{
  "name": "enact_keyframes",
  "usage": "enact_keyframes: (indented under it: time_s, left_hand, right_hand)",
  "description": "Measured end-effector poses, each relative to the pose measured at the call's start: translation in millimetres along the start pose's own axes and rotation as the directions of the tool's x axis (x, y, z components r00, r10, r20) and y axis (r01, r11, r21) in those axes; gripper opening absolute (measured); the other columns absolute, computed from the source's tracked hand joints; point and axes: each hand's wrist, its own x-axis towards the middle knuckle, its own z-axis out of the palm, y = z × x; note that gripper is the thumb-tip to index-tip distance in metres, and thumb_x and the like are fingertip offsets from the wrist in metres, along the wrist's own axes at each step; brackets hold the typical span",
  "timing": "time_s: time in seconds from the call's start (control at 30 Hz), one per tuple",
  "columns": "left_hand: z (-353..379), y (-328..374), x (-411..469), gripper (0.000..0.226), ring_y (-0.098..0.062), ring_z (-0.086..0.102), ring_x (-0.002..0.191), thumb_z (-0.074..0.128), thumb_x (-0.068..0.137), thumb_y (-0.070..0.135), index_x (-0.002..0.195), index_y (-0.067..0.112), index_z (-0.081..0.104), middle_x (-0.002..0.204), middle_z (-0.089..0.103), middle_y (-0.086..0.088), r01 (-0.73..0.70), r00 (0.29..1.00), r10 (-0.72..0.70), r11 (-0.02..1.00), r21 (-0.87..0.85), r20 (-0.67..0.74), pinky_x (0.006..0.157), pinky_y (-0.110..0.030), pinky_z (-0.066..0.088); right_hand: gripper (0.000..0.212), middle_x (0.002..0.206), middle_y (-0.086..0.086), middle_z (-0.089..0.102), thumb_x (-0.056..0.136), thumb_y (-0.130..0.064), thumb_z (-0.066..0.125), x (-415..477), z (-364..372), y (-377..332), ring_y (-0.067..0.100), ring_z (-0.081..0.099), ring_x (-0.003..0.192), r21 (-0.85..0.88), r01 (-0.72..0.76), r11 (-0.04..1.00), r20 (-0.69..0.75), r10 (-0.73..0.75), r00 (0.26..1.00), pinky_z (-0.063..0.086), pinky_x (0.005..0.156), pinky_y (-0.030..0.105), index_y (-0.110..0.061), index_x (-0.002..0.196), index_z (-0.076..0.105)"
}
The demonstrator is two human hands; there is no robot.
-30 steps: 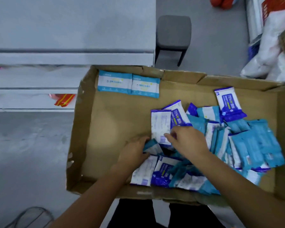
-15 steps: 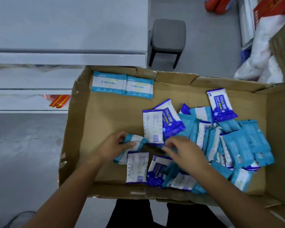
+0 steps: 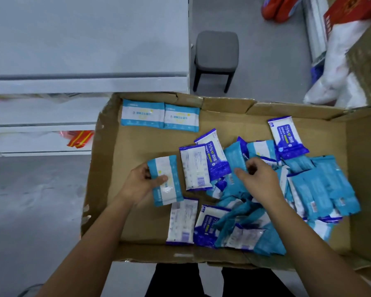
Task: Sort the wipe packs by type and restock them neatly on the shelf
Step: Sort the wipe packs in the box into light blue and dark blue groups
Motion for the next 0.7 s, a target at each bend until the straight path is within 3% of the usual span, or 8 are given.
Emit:
enact_keyframes:
  time_s: [0.13, 0.2, 0.27, 0.33, 0.4, 0.5, 0.6, 0.7]
  left_hand:
    - [-11.6, -4.2, 3.5, 0.034, -0.028, 0.072, 0.098, 0.071, 0.087, 0.002, 0.118, 0.008, 0.061, 0.112, 0.073, -0.016, 0.021, 1.000, -0.021, 1.000, -0.011, 0.016, 0.083, -0.041, 0.061]
    - [-16.3, -3.8, 4.4, 0.031, -0.028, 0.073, 0.093, 0.071, 0.086, 0.004, 0.113, 0.014, 0.061, 0.108, 0.074, -0.014, 0.033, 0.999, -0.034, 0.998, -0.051, -0.014, 0.084, -0.046, 0.060]
    - [-21.7, -2.7, 5.6, 0.029, -0.033, 0.073, 0.094, 0.073, 0.085, 0.008, 0.111, 0.011, 0.061, 0.106, 0.075, -0.015, 0.055, 0.997, -0.059, 0.995, -0.087, -0.045, 0.088, -0.054, 0.058]
    - [-25.4, -0.8, 5.4, 0.033, -0.039, 0.071, 0.100, 0.075, 0.084, 0.011, 0.114, 0.004, 0.062, 0.106, 0.075, -0.017, 0.054, 0.997, -0.058, 0.995, -0.087, -0.050, 0.092, -0.060, 0.054]
    - [-26.6, 1.8, 3.4, 0.035, -0.042, 0.070, 0.102, 0.074, 0.085, 0.009, 0.117, 0.000, 0.063, 0.107, 0.074, -0.018, 0.040, 0.998, -0.044, 0.996, -0.075, -0.050, 0.093, -0.061, 0.053]
    - [-28.5, 4.8, -0.5, 0.035, -0.038, 0.072, 0.098, 0.073, 0.086, 0.010, 0.118, 0.002, 0.062, 0.106, 0.075, -0.016, 0.017, 0.999, -0.019, 0.999, -0.040, -0.042, 0.088, -0.056, 0.057]
    - [-33.4, 3.6, -3.6, 0.036, -0.032, 0.074, 0.094, 0.074, 0.085, 0.014, 0.118, 0.008, 0.061, 0.104, 0.076, -0.010, 0.003, 1.000, -0.003, 1.000, -0.012, -0.026, 0.084, -0.054, 0.059]
    - [-35.2, 1.2, -6.2, 0.034, -0.032, 0.074, 0.094, 0.073, 0.086, 0.015, 0.118, 0.010, 0.062, 0.105, 0.076, -0.009, -0.001, 1.000, 0.001, 1.000, -0.021, -0.031, 0.085, -0.055, 0.058]
  right_hand:
    - [0.018, 0.088, 0.002, 0.065, 0.088, -0.016, 0.073, -7.9, -24.7, -12.6, 0.005, 0.064, 0.062, 0.388, -0.053, 0.920, -0.011, 0.062, 0.998, 0.049, 0.047, 0.018, -0.013, 0.102, 0.061]
    - [0.027, 0.094, 0.004, 0.074, 0.088, -0.011, 0.072, -5.5, -34.8, -15.5, 0.005, 0.071, 0.072, 0.555, -0.085, 0.828, 0.066, 0.058, 0.996, 0.054, 0.054, 0.020, -0.014, 0.115, 0.064]
    - [0.032, 0.101, 0.004, 0.077, 0.089, -0.007, 0.068, -0.9, -40.2, -20.3, 0.014, 0.073, 0.091, 0.609, -0.092, 0.788, 0.177, -0.023, 0.984, 0.058, 0.070, 0.025, -0.019, 0.119, 0.065]
    - [0.032, 0.110, -0.001, 0.075, 0.087, 0.002, 0.067, 4.3, -42.4, -27.6, 0.013, 0.069, 0.105, 0.530, 0.021, 0.848, 0.194, -0.145, 0.970, 0.056, 0.088, 0.027, -0.021, 0.110, 0.070]
    - [0.041, 0.117, -0.012, 0.065, 0.080, 0.010, 0.069, 10.5, -44.2, -34.6, 0.000, 0.059, 0.109, 0.306, 0.223, 0.926, 0.098, -0.263, 0.960, 0.046, 0.094, 0.020, -0.028, 0.094, 0.076]
    - [0.050, 0.102, -0.019, 0.045, 0.070, 0.003, 0.078, 22.9, -45.2, -40.2, 0.008, 0.047, 0.102, -0.092, 0.461, 0.883, -0.041, -0.466, 0.884, 0.037, 0.096, 0.031, -0.044, 0.087, 0.077]
    - [0.050, 0.089, -0.009, 0.034, 0.072, 0.006, 0.079, 24.5, -47.0, -44.8, 0.002, 0.041, 0.079, -0.002, 0.505, 0.863, -0.041, -0.505, 0.862, 0.039, 0.076, 0.012, -0.039, 0.094, 0.075]
    - [0.049, 0.086, -0.002, 0.037, 0.074, 0.015, 0.073, 20.9, -45.4, -46.9, 0.004, 0.044, 0.070, 0.040, 0.530, 0.847, -0.035, -0.529, 0.848, 0.041, 0.070, 0.008, -0.030, 0.094, 0.077]
